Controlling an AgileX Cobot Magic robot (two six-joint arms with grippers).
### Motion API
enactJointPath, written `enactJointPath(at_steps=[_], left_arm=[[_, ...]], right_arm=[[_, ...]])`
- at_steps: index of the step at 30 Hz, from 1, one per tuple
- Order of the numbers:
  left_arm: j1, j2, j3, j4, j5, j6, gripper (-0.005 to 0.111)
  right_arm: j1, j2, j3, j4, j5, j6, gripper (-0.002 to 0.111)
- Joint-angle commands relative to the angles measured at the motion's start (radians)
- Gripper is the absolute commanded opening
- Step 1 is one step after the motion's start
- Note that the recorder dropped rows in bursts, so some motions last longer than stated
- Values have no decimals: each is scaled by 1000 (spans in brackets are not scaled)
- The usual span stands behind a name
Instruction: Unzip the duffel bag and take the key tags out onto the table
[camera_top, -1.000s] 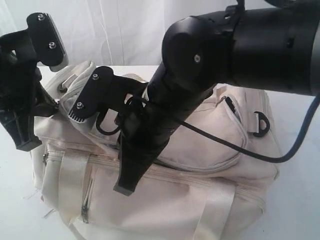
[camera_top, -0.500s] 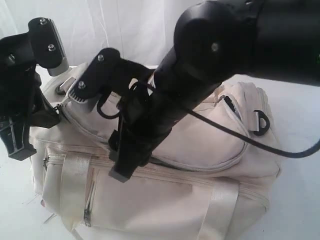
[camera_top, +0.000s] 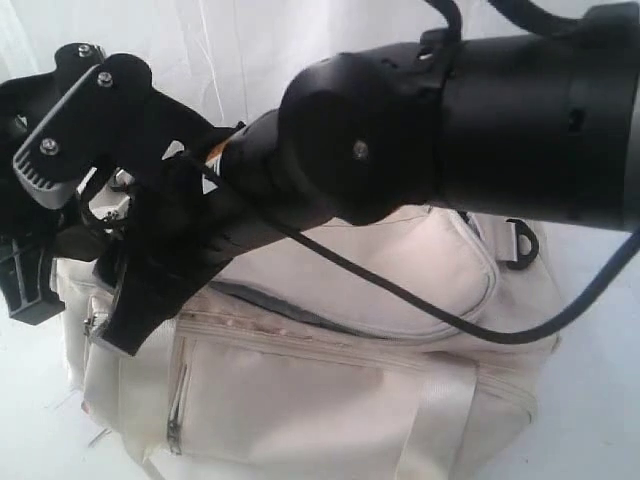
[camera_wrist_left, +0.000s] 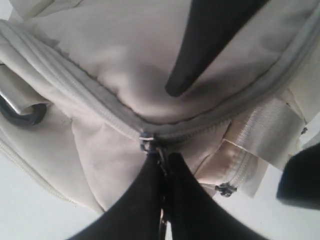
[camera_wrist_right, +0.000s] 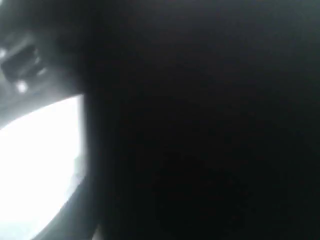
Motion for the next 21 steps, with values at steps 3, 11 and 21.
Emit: enactJointPath(at_steps=[3, 11, 21], left_arm=[[-5, -18, -29, -57, 41, -10, 0], [-5, -18, -16, -57, 76, -25, 35], [-5, -18, 11, -50, 162, -65, 56]], right_arm=[[0, -53, 5, -118, 80, 70, 39], [0, -231, 5, -94, 195, 76, 41], [0, -229, 5, -118, 242, 96, 58]])
